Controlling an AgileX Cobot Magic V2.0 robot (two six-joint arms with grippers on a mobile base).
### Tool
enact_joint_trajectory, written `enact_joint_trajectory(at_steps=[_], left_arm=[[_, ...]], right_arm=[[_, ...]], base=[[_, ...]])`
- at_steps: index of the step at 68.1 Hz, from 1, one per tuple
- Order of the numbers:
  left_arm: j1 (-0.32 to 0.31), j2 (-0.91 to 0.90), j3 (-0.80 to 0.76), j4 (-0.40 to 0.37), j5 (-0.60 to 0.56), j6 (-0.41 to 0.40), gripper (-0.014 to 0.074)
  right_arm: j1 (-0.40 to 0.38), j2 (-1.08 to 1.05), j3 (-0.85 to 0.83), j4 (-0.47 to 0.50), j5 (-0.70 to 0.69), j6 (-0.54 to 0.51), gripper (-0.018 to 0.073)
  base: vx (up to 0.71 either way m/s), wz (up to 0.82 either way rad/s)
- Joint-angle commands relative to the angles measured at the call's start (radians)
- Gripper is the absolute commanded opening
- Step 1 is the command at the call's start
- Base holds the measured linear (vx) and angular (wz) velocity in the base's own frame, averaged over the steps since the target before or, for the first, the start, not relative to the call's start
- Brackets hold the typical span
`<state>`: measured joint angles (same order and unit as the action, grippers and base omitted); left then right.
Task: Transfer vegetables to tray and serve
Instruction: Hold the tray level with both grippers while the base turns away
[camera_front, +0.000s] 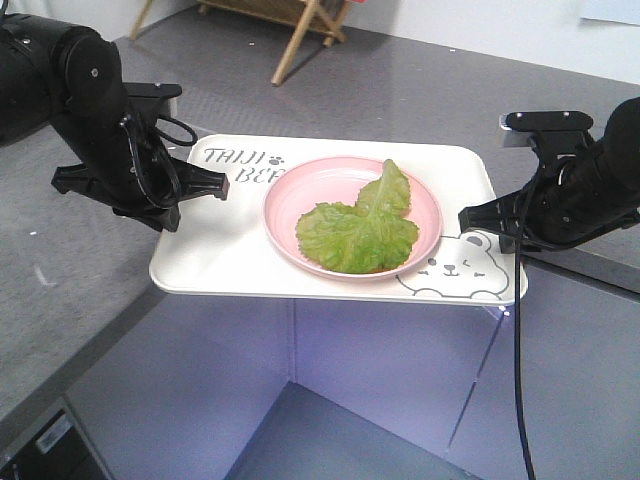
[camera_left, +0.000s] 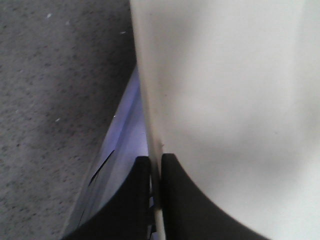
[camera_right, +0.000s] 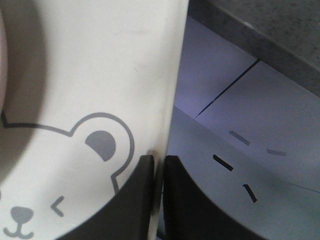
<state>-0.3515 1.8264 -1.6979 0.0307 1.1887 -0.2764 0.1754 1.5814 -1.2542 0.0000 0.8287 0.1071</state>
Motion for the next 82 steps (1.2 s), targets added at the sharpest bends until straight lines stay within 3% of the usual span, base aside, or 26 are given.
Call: enact_joint_trajectory(at_steps=[1,82], left_arm=[[-0.012,-0.06,-0.029,-0.016,-0.043,0.019,-0.0007],[-0.012,-0.06,-0.029,-0.016,-0.043,0.019,-0.0007]], right_arm=[[0.003,-0.047,-0.028,0.0,-0.061,-0.022,-0.0004],[0.003,-0.047,-0.028,0.0,-0.061,-0.022,-0.0004]], base=[[0.04,-0.34],[0.06,-0.29]])
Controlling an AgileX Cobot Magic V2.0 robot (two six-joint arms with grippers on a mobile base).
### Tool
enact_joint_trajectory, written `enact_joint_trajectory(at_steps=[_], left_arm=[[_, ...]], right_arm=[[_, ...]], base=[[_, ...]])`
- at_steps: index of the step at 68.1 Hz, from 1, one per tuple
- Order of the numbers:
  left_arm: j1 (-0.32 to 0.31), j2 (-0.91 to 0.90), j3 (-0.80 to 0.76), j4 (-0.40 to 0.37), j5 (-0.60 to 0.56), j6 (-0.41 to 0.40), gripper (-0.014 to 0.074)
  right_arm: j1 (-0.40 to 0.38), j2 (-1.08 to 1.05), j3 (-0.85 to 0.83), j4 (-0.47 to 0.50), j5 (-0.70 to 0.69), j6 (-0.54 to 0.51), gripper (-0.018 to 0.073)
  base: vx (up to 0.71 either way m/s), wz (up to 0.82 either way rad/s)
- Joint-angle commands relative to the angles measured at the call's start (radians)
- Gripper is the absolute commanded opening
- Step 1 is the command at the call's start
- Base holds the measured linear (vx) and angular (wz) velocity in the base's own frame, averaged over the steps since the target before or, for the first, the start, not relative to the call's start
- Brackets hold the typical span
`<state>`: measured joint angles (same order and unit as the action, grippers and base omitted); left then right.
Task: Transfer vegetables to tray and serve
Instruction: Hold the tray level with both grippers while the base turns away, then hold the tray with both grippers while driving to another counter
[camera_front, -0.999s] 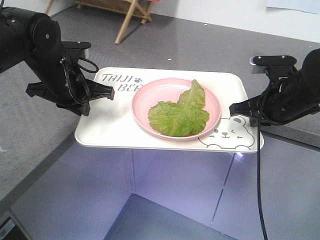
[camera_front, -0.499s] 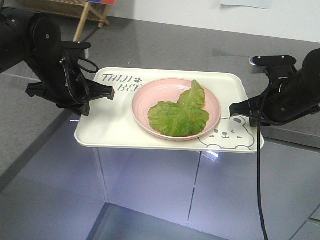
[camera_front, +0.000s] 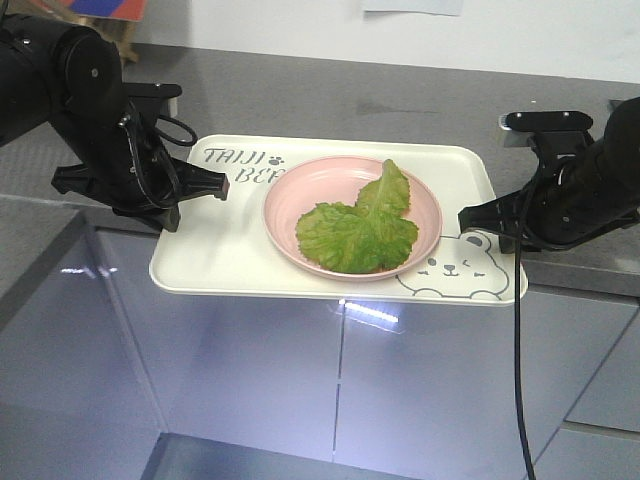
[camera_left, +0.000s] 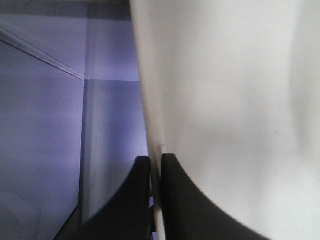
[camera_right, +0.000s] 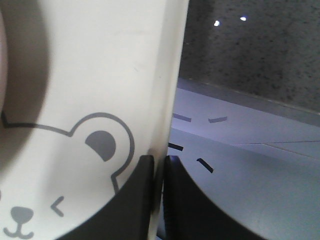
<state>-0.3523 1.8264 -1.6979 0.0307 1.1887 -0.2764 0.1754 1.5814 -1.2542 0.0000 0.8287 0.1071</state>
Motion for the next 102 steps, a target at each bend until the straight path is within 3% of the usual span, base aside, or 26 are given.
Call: enact_joint_trajectory(at_steps=[1,102], left_arm=[[-0.012,-0.06,-0.029,-0.016,-0.043,0.019,-0.0007],[-0.012,-0.06,-0.029,-0.016,-0.043,0.019,-0.0006]], right_arm=[[0.003,-0.047,-0.028,0.0,-0.061,-0.022,-0.0004],[0.003,-0.047,-0.028,0.006,-0.06,-0.022,-0.0004]], base=[[0.08,-0.3],[0.11,-0.16]])
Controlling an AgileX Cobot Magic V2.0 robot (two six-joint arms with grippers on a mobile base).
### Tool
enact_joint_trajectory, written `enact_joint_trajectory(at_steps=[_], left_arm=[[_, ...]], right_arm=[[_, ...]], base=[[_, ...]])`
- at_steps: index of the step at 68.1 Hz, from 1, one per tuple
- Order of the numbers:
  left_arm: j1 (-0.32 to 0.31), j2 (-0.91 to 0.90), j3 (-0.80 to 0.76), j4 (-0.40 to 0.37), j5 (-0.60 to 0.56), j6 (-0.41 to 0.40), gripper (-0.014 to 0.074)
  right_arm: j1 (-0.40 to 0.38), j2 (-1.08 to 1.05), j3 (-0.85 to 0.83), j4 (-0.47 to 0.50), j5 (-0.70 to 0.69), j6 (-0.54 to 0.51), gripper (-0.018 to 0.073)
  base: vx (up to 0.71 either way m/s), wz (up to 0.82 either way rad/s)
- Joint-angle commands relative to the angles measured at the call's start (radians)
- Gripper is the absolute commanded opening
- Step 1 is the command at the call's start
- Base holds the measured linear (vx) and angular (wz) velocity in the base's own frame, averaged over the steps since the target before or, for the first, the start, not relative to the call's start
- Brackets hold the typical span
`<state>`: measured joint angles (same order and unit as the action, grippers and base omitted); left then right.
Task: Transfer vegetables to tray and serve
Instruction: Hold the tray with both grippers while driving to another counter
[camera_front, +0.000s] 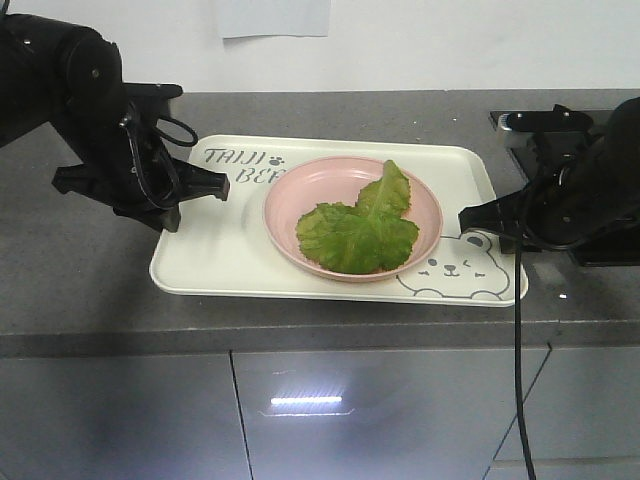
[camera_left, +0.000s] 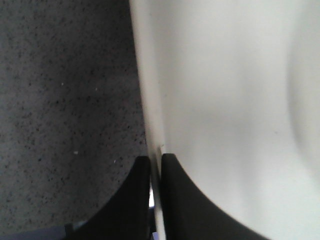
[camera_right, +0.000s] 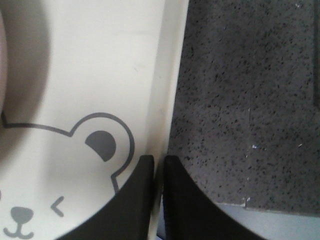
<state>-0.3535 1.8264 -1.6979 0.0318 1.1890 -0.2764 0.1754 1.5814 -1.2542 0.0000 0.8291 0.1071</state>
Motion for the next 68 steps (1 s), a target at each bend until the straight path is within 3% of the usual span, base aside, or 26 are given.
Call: enact_joint_trajectory(at_steps=[1,68], left_arm=[[-0.01,-0.06,-0.029,-0.018,-0.044,0.019,-0.0006],[-0.01,-0.06,-0.029,-0.018,-0.044,0.019,-0.0006]], right_arm=[[0.003,-0.047,-0.028,0.006,-0.061,-0.022,-0.0004],[0.003,-0.047,-0.028,0.006,-0.061,-0.022,-0.0004]], base=[[0.15,-0.08],[0.16,-0.01]])
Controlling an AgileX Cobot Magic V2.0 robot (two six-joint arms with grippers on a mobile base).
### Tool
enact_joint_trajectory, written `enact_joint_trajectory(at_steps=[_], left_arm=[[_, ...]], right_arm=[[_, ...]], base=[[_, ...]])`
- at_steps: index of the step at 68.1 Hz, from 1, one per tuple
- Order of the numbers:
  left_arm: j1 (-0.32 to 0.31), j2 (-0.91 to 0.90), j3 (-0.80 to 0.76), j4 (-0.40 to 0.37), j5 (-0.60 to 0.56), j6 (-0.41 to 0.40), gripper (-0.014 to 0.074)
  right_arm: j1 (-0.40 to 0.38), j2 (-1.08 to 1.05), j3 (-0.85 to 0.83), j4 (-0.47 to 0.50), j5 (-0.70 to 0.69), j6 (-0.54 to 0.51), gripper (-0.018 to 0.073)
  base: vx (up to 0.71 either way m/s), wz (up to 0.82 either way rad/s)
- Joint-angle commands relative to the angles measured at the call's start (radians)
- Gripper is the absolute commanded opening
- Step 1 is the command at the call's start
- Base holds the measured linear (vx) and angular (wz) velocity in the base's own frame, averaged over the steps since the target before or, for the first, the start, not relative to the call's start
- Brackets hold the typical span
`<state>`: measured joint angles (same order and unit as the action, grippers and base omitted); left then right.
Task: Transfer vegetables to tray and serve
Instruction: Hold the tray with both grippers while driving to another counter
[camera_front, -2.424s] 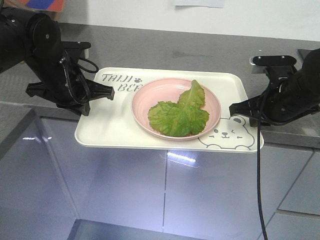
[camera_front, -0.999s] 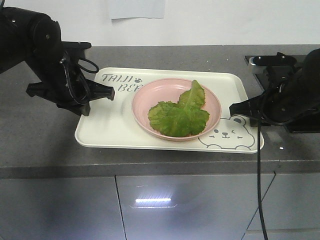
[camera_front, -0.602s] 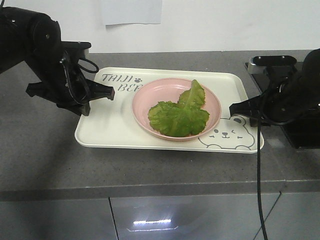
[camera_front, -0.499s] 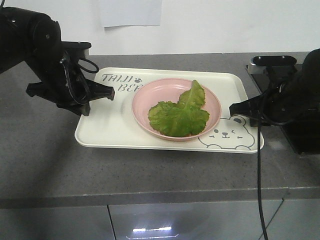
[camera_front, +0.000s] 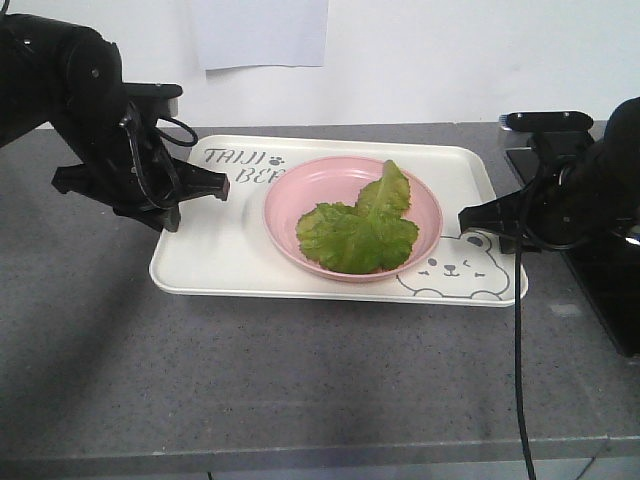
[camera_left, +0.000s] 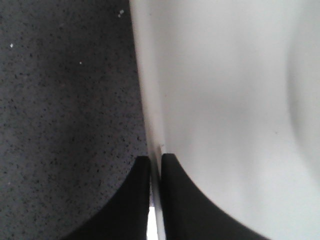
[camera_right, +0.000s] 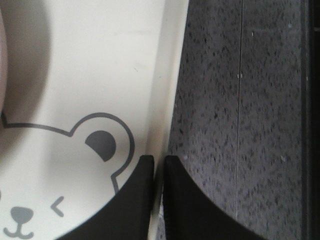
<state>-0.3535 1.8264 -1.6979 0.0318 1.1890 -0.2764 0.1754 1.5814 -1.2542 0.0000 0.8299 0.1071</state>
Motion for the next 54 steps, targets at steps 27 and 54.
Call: enact_joint_trajectory(at_steps=[27,54], left_arm=[[-0.01,-0.06,-0.029,-0.018,-0.044,0.019,-0.0006],[-0.01,-0.06,-0.029,-0.018,-0.044,0.019,-0.0006]], right_arm=[[0.003,-0.047,-0.028,0.006,-0.061,-0.022,-0.0004],[0.003,-0.047,-0.028,0.006,-0.061,-0.022,-0.0004]], base=[[0.11,0.06],[0.05,0.09]])
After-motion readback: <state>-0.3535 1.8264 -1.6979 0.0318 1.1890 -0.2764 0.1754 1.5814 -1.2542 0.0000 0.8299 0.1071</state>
